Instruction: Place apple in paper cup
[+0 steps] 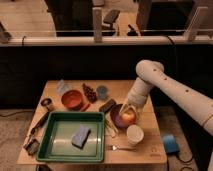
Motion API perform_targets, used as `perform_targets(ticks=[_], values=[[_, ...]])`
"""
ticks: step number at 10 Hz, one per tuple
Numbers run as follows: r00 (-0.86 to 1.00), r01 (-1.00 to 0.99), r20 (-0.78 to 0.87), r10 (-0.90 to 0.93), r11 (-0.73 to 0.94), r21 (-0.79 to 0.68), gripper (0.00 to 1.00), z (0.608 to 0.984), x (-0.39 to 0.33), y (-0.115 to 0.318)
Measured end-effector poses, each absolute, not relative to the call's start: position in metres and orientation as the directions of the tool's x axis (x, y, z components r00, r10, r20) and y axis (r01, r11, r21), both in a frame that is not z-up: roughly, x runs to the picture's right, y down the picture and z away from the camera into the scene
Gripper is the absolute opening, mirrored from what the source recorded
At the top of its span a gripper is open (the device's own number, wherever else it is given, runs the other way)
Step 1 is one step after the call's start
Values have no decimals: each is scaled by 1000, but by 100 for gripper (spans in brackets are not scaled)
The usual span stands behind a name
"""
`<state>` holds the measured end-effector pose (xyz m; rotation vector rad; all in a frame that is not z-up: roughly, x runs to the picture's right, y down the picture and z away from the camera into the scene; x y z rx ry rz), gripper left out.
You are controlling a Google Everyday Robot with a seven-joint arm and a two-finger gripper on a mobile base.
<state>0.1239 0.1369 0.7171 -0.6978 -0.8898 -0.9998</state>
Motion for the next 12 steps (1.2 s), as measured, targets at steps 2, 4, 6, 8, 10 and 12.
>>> perform_targets(ticks=[2, 4, 6, 8, 10, 12], values=[[251, 924, 883, -398, 371, -95, 0, 705, 134, 150], [247, 925, 887, -390, 367, -96, 0, 698, 141, 160], [246, 926, 889, -387, 364, -97, 0, 696, 145, 163], [244, 927, 890, -385, 362, -97, 0, 695, 147, 164], [240, 929, 892, -382, 359, -96, 0, 695, 149, 166], [241, 929, 893, -381, 357, -98, 7, 695, 149, 167]])
